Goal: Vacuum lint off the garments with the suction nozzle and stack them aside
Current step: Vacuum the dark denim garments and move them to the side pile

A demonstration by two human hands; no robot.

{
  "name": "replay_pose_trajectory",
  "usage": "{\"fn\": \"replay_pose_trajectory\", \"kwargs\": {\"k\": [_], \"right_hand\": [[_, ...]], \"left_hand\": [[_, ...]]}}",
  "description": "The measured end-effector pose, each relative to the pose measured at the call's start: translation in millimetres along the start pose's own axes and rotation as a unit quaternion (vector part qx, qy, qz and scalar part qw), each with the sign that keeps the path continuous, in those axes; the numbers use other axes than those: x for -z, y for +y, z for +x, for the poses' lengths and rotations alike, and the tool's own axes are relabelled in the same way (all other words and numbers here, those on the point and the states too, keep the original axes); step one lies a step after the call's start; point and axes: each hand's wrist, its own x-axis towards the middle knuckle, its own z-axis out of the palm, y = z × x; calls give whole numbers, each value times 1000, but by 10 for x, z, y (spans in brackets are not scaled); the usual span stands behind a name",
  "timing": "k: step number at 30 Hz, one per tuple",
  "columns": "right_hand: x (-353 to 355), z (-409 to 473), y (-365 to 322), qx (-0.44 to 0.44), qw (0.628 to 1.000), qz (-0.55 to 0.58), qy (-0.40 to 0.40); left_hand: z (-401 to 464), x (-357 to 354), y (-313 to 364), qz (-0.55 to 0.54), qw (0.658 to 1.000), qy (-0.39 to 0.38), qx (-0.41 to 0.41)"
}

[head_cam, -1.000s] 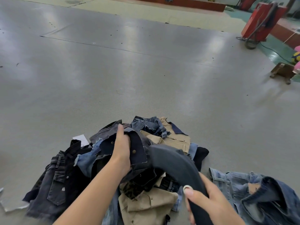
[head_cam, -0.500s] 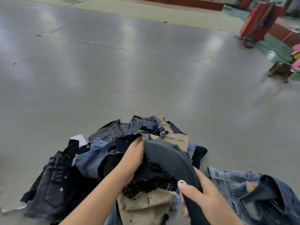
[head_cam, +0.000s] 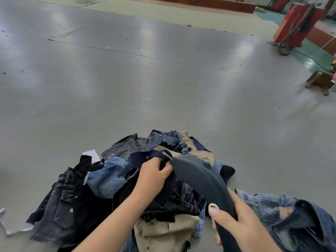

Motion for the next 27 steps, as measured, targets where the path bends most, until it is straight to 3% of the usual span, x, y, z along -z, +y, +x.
{"fn": "replay_pose_trajectory", "kwargs": {"k": [3,8,13,17,20,23,27], "right_hand": [[-61,-7,40,7,999,-36,-9],[-28,8,-3,18,998,23,49],[36,-32,18,-4,1000,15,13],[-35,-18,15,-9,1000,1,7],[0,9,-21,4,999,27,35],[44,2,11,5,998,26,50],[-40,-21,55,-16,999,28,23]], "left_hand": [[-12,-18,4,55,998,-7,-38],[-120,-76,-9,145,978,-7,-148],[-78,-22,-23,180,971,6,-159],[-110,-51,-77,272,938,-56,-207],[-145,-60,-89,281,921,-51,-265],[-129,-15,-79,288,919,-44,-265],[-114,12,-44,331,891,-24,-310]]}}
